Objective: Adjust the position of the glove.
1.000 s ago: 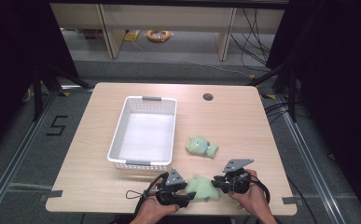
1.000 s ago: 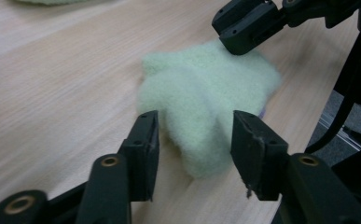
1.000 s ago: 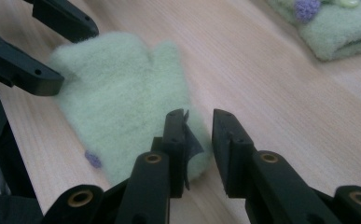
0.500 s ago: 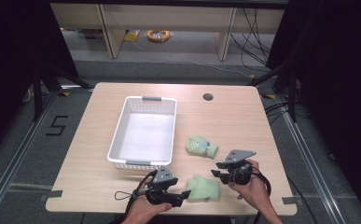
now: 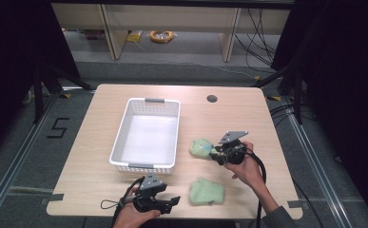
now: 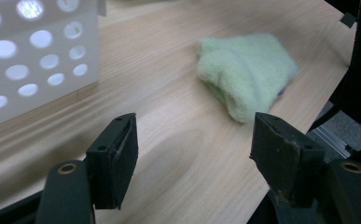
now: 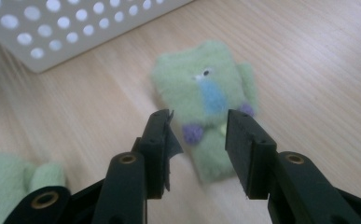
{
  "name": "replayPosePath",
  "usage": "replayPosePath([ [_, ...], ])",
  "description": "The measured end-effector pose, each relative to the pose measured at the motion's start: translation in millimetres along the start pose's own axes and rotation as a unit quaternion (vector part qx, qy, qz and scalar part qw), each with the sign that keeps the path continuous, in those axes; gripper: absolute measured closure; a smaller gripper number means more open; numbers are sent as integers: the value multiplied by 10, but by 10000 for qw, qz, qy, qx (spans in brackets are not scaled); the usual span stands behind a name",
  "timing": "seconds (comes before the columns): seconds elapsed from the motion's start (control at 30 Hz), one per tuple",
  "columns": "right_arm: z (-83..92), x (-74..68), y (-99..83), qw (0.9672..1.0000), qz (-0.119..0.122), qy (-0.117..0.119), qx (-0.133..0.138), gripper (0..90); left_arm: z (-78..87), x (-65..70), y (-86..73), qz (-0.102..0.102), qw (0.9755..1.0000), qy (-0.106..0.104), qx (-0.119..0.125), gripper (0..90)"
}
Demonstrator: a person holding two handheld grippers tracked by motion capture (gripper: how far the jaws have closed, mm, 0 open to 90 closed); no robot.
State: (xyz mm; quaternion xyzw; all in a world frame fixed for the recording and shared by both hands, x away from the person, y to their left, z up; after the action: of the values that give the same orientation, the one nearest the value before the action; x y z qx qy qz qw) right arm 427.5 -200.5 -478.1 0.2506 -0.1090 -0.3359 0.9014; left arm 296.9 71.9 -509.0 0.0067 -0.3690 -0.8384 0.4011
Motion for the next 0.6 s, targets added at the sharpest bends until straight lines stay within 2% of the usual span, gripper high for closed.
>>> replayPosePath([
  [0.03, -43, 14, 36, 10000, -44, 39, 5, 608, 6, -8, -7, -45, 10000, 67, -29, 310],
  [0.1, -98, 39, 91, 10000, -33, 37, -54, 606, 3, -2, -14, -18, 10000, 37, -15, 305],
  [0.13, -128, 48, 118, 9999, -26, 46, -88, 605, -5, 2, -19, -51, 9999, 121, 27, 301],
  [0.17, -149, 53, 145, 9998, 13, 93, -167, 604, -1, -9, -27, -149, 9998, 116, -52, 297],
  [0.2, -180, 53, 165, 9999, -39, 82, -115, 602, -17, 3, -34, -102, 9998, 148, 5, 288],
  [0.23, -213, 68, 193, 9999, -24, 42, -113, 599, -10, -11, -47, -182, 9996, 218, -77, 277],
  [0.27, -213, 68, 193, 9999, -24, 42, -113, 599, -10, -11, -47, -182, 9996, 218, -77, 265],
  [0.3, -271, 95, 238, 9999, -77, 56, -142, 595, -24, 3, -62, -69, 9997, 217, -42, 261],
  [0.33, -285, 101, 249, 9998, -80, 72, -155, 592, -24, 5, -66, -49, 9998, 193, -57, 260],
  [0.4, -311, 113, 274, 9995, -171, 108, -255, 586, -10, -13, -81, -139, 9997, 165, -115, 251],
  [0.43, -336, 125, 280, 9995, -198, 34, -242, 586, -11, -12, -84, -106, 9997, 172, -102, 248],
  [0.47, -334, 126, 284, 9990, -252, 83, -349, 585, -14, -6, -84, 15, 9999, 101, -29, 248],
  [0.5, -358, 137, 287, 9989, -248, 127, -368, 584, 5, -31, -91, -114, 9997, 159, -110, 249],
  [0.53, -397, 149, 288, 9992, -235, 158, -284, 583, -9, -17, -88, 9, 9998, 174, 28, 248],
  [0.57, -421, 165, 282, 9994, -191, 64, -283, 581, 3, -35, -95, -80, 9997, 224, 1, 248],
  [0.6, -441, 174, 277, 9991, -240, 83, -332, 583, 7, -39, -96, -69, 9997, 212, -31, 249],
])
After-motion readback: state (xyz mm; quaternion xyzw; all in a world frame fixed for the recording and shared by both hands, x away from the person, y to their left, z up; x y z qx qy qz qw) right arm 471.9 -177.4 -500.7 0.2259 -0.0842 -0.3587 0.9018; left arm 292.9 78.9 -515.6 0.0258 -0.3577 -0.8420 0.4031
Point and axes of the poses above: each handheld gripper's, and its own axes: z roughly backward along the jaws, y roughly out of its top, x roughly to its right, the point moved 2 cm from there along -z, roughly forward along the jaws, and after that the axes turned 11 degrees about -x, right-handed, at the moved point
